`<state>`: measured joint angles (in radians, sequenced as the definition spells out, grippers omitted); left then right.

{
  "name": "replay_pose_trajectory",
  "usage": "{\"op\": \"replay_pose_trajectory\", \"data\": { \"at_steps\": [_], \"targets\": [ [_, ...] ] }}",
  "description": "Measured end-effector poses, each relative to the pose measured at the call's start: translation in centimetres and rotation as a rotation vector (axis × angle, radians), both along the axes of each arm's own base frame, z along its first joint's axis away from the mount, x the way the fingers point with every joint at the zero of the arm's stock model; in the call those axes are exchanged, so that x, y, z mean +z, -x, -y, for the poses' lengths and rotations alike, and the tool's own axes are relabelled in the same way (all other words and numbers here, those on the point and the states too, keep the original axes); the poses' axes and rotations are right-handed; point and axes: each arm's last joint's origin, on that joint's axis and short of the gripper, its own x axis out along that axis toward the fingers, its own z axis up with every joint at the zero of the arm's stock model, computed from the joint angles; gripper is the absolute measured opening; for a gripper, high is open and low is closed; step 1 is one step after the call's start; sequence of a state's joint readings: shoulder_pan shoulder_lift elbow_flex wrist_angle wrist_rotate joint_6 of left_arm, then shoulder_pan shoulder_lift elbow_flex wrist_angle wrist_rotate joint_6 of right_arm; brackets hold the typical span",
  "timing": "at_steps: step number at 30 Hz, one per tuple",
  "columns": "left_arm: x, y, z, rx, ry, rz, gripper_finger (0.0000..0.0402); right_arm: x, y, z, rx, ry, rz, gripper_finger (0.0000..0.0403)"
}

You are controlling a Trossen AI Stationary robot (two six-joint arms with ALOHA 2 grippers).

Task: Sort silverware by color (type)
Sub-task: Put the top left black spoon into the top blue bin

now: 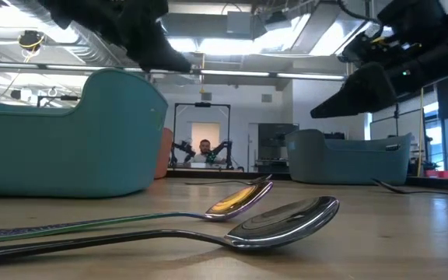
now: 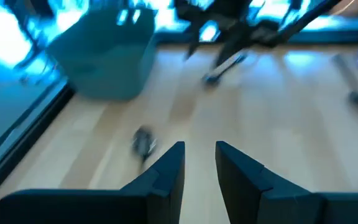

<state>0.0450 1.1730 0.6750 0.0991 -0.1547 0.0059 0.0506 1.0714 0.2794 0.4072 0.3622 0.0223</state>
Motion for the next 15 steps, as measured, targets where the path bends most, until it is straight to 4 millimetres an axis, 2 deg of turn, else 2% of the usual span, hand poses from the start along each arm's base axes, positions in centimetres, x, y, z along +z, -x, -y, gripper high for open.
{"op": "replay_pose_trajectory", "data": {
  "at_steps": [5, 9, 15],
  "targets": [
    [-1.9, 0.7, 2.2, -0.072, -0.006, 0.2, 0.0086, -0.2, -0.4, 1.3, -0.039, -0.073, -0.002, 0.0204],
    [-3.4, 2.0, 3.2, -0.068, -0.012, 0.339, 0.0086, -0.6, -1.7, 2.2, -0.076, -0.118, -0.035, 0.0204],
    [-4.5, 3.1, 4.4, -0.108, -0.001, 0.372, 0.0085, -1.2, -4.8, 3.1, -0.14, -0.2, -0.073, 0.0204]
  ]
}}
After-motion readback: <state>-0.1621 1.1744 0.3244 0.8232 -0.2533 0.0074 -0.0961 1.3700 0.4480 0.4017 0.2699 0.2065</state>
